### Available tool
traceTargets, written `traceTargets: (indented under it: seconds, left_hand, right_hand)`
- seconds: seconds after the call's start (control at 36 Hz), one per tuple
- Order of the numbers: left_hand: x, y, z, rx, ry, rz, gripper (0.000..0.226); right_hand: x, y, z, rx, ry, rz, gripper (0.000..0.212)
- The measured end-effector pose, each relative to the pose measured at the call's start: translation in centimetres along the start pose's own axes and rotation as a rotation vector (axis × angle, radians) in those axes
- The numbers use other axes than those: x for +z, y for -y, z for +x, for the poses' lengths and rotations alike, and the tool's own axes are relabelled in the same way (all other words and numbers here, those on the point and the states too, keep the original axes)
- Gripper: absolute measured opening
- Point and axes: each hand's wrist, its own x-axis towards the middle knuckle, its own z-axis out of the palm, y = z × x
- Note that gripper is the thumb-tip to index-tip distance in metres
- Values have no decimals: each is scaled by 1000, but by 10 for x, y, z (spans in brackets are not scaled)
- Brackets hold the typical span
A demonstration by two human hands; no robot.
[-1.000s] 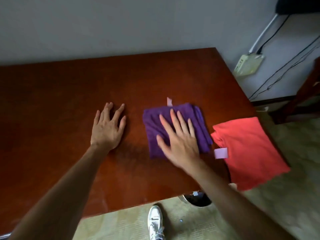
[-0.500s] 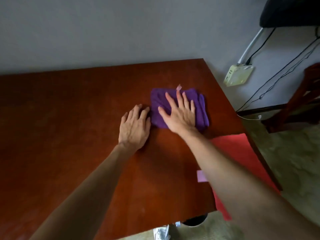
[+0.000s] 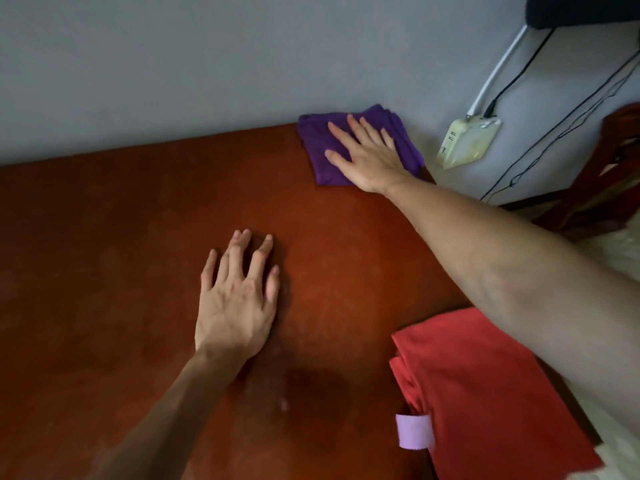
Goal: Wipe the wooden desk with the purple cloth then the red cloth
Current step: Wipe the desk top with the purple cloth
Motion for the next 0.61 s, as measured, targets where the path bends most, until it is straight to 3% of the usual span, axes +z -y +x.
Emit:
traceTargets:
  seconds: [0.17,0.33,0.47,0.61]
  left_hand:
    - [-6,3,1,-8,-51,-123,46]
    - [-19,17,-31,-85,-87,-127,40]
    - [-31,62,-71,-75,-1,-29,51]
    - [-28,69,-70,-42,48,26,52]
  right_hand:
    - [9,-6,-97,-3,-48,5,68]
    - [10,-3,-182,-30,30,-12,68]
    - [15,4,-195,-18,-15,-3,86]
    - [16,14,-181,16,8,-30,73]
